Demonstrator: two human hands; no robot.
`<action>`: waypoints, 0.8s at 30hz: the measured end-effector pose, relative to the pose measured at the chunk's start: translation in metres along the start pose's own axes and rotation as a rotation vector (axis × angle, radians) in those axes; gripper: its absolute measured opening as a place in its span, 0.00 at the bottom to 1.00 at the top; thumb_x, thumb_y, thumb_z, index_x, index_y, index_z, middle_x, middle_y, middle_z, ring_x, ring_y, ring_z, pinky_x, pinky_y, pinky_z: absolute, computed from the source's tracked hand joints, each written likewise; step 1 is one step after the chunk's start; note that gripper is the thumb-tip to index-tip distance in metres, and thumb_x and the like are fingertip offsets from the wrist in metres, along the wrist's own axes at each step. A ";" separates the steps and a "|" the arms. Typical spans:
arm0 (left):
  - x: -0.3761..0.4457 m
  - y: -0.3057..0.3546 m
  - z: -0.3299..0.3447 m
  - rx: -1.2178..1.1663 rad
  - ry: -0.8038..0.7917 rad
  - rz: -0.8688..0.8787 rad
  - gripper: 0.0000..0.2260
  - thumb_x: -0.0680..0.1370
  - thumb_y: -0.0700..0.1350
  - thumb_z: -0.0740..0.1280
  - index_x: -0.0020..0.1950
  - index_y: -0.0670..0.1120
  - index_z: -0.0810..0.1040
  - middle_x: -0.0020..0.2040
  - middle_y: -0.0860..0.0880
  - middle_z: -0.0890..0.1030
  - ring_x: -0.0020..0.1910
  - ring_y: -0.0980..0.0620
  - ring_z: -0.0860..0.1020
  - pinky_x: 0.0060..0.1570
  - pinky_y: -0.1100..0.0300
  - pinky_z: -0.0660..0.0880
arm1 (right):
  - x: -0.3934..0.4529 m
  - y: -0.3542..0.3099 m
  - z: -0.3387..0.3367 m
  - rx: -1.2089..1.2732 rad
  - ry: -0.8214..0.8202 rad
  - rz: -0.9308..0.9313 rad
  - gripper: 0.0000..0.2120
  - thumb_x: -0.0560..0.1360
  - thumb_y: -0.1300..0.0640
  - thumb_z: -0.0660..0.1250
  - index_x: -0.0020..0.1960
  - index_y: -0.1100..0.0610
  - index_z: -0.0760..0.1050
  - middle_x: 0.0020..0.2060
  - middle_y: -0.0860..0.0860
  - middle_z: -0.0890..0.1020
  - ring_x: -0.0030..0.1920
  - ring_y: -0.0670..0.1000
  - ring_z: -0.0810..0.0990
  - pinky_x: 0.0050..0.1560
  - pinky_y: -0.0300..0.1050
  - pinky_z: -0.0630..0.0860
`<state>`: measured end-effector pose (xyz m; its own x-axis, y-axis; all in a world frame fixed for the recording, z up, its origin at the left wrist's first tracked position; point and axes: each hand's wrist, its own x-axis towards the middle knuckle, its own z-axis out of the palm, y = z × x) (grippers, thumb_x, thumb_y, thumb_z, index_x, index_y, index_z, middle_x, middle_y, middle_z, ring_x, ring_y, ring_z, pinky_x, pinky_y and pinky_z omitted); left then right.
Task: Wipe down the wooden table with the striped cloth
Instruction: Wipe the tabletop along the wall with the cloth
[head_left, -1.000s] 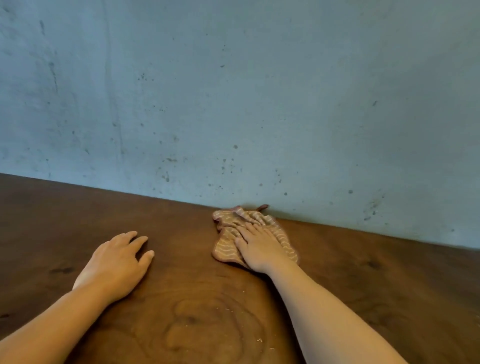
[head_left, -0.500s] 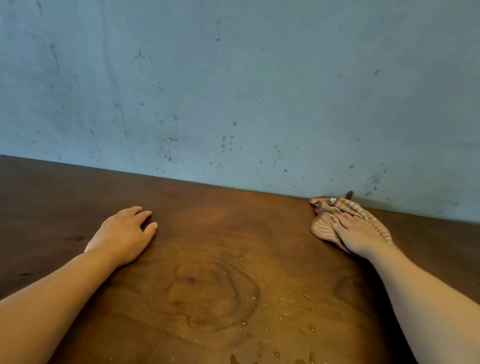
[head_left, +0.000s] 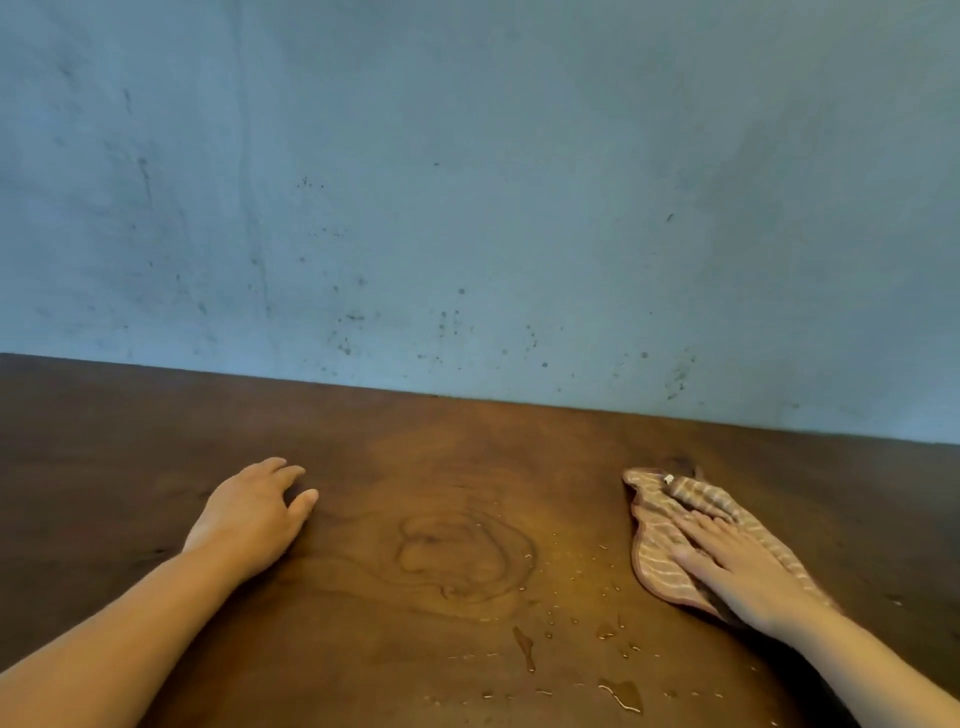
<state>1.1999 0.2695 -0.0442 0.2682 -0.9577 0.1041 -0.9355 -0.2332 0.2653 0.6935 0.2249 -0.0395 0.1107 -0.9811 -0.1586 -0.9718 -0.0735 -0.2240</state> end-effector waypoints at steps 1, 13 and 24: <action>-0.008 -0.007 -0.002 0.005 0.006 0.000 0.25 0.81 0.59 0.56 0.76 0.51 0.63 0.77 0.51 0.62 0.75 0.51 0.61 0.73 0.54 0.60 | -0.006 -0.003 -0.004 0.064 0.025 0.048 0.34 0.75 0.30 0.44 0.78 0.41 0.57 0.78 0.43 0.57 0.78 0.48 0.53 0.76 0.47 0.46; -0.033 -0.029 0.012 -0.009 0.026 -0.025 0.24 0.82 0.58 0.50 0.77 0.53 0.61 0.77 0.50 0.60 0.76 0.51 0.58 0.74 0.52 0.57 | 0.040 -0.174 0.054 -0.162 0.100 -0.032 0.28 0.83 0.41 0.39 0.81 0.48 0.46 0.80 0.49 0.46 0.80 0.54 0.45 0.78 0.56 0.42; -0.033 -0.031 0.008 0.017 -0.005 -0.022 0.22 0.83 0.53 0.50 0.77 0.53 0.59 0.78 0.51 0.58 0.76 0.52 0.57 0.74 0.55 0.56 | 0.000 -0.301 0.083 -0.096 0.011 -0.448 0.27 0.84 0.42 0.42 0.81 0.48 0.48 0.80 0.47 0.47 0.80 0.49 0.44 0.77 0.50 0.39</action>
<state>1.2185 0.3073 -0.0638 0.2881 -0.9530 0.0939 -0.9330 -0.2572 0.2516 1.0032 0.2620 -0.0523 0.5228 -0.8506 -0.0565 -0.8436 -0.5067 -0.1776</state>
